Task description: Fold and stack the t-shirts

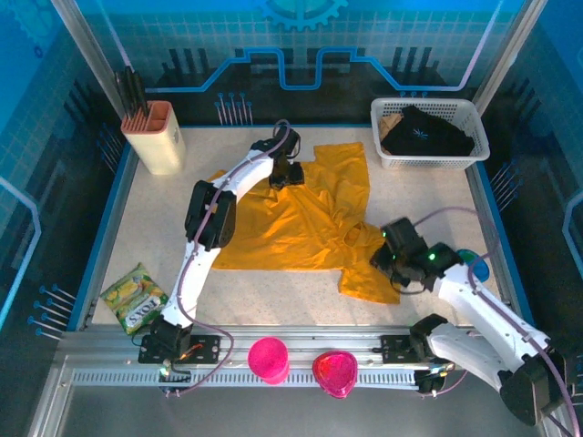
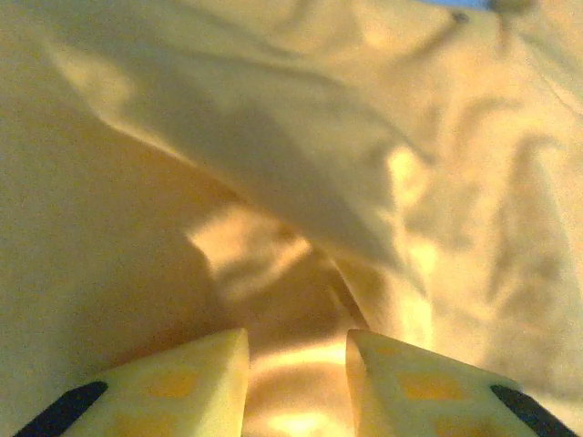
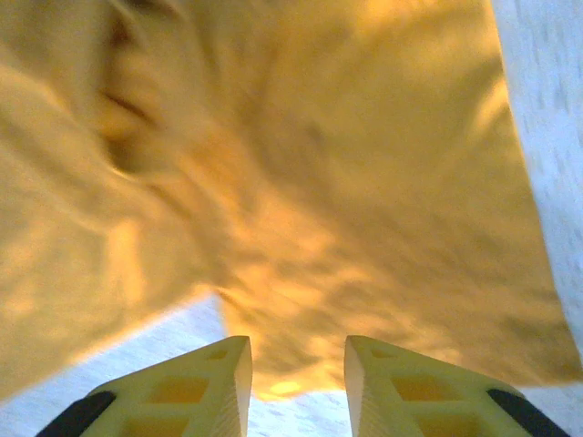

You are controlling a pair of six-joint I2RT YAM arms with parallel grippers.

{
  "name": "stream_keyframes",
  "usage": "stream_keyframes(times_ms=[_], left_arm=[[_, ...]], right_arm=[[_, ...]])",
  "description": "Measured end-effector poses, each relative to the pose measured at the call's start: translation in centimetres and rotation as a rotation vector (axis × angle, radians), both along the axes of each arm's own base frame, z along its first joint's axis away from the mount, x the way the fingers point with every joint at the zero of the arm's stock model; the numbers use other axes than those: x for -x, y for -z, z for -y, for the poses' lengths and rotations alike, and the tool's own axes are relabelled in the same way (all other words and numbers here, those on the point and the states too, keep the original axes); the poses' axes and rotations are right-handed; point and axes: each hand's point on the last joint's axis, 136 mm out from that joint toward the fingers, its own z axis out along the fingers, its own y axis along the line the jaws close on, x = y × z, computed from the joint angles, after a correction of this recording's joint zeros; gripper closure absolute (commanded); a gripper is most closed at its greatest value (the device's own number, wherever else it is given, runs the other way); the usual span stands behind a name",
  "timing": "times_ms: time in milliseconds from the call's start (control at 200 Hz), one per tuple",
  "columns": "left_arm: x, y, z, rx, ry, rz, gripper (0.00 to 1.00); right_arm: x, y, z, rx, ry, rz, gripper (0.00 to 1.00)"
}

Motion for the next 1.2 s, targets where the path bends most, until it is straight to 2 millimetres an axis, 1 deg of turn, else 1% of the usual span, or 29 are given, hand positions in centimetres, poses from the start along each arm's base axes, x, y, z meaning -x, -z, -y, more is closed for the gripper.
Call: stream_keyframes(times_ms=[30, 75, 125, 170, 235, 310, 340, 380, 420, 475, 520, 565, 621, 691, 751, 791, 826, 881, 941, 1006, 1041, 1136, 1201], left_arm=[[0.3, -0.8, 0.4, 0.0, 0.013, 0.008, 0.46], [0.9, -2.7, 1.1, -0.003, 0.05, 0.04, 0.4], [1.4, -5.1, 1.9, 0.003, 0.067, 0.075, 0.36], [2.0, -8.1, 2.8, 0.01, 0.097, 0.128, 0.35], [3.4, -12.7, 3.7, 0.029, 0.128, 0.202, 0.35], [5.8, -17.3, 4.2, 0.05, 0.16, 0.274, 0.36], [6.9, -18.7, 4.2, 0.057, 0.168, 0.292, 0.36], [8.4, -19.9, 4.1, 0.066, 0.178, 0.308, 0.37], [9.7, -20.4, 3.8, 0.069, 0.185, 0.313, 0.38], [11.6, -19.7, 3.4, 0.063, 0.189, 0.293, 0.38], [13.0, -18.2, 3.2, 0.052, 0.188, 0.255, 0.38], [14.2, -15.9, 2.9, 0.032, 0.183, 0.207, 0.39], [15.9, -12.6, 2.7, 0.0, 0.183, 0.134, 0.39], [18.4, -8.2, 2.2, -0.044, 0.179, 0.034, 0.39], [20.1, -5.6, 1.7, -0.075, 0.172, -0.03, 0.4], [20.9, -4.3, 1.6, -0.088, 0.167, -0.061, 0.4], [21.3, -3.5, 1.5, -0.095, 0.161, -0.079, 0.4], [21.7, -2.4, 1.4, -0.104, 0.146, -0.099, 0.4], [21.9, -1.2, 1.3, -0.119, 0.131, -0.113, 0.41], [21.8, 0.1, 1.0, -0.145, 0.105, -0.129, 0.41], [21.9, 0.8, 0.5, -0.167, 0.089, -0.137, 0.41], [22.4, 2.6, -1.4, -0.254, 0.054, -0.15, 0.41], [22.2, 2.6, -2.3, -0.292, 0.029, -0.133, 0.41]], right_arm=[[-1.2, -1.3, 0.0, 0.017, -0.021, 0.025, 0.57], [-3.2, -3.1, 0.1, 0.044, -0.05, 0.059, 0.57], [-5.3, -4.0, 0.2, 0.079, -0.086, 0.07, 0.58], [-7.1, -4.4, 0.2, 0.109, -0.118, 0.069, 0.61], [-9.7, -3.9, 0.1, 0.16, -0.172, 0.04, 0.65], [-12.7, -2.3, -0.1, 0.21, -0.231, -0.008, 0.66], [-13.8, -1.5, -0.1, 0.226, -0.249, -0.027, 0.66], [-15.1, -0.4, -0.2, 0.243, -0.27, -0.055, 0.66], [-16.4, 0.9, -0.1, 0.259, -0.292, -0.088, 0.66], [-18.0, 2.5, -0.1, 0.275, -0.312, -0.123, 0.66], [-19.3, 4.0, 0.0, 0.285, -0.327, -0.152, 0.65], [-20.3, 5.1, 0.1, 0.292, -0.336, -0.174, 0.64], [-21.5, 6.8, 0.2, 0.302, -0.348, -0.202, 0.62], [-22.2, 8.4, 0.3, 0.313, -0.361, -0.234, 0.61], [-22.6, 9.5, 0.3, 0.319, -0.375, -0.259, 0.61], [-22.8, 10.1, 0.2, 0.321, -0.382, -0.271, 0.61], [-22.9, 10.4, 0.2, 0.319, -0.385, -0.28, 0.61], [-23.2, 10.2, 0.1, 0.322, -0.389, -0.278, 0.64], [-23.7, 10.2, 0.1, 0.322, -0.391, -0.272, 0.72], [-24.0, 10.3, 0.0, 0.318, -0.393, -0.271, 0.84], [-24.1, 10.3, 0.0, 0.321, -0.396, -0.266, 0.9], [-24.6, 10.2, 0.2, 0.322, -0.397, -0.262, 1.0], [-24.9, 10.2, 0.5, 0.327, -0.4, -0.262, 1.0]])
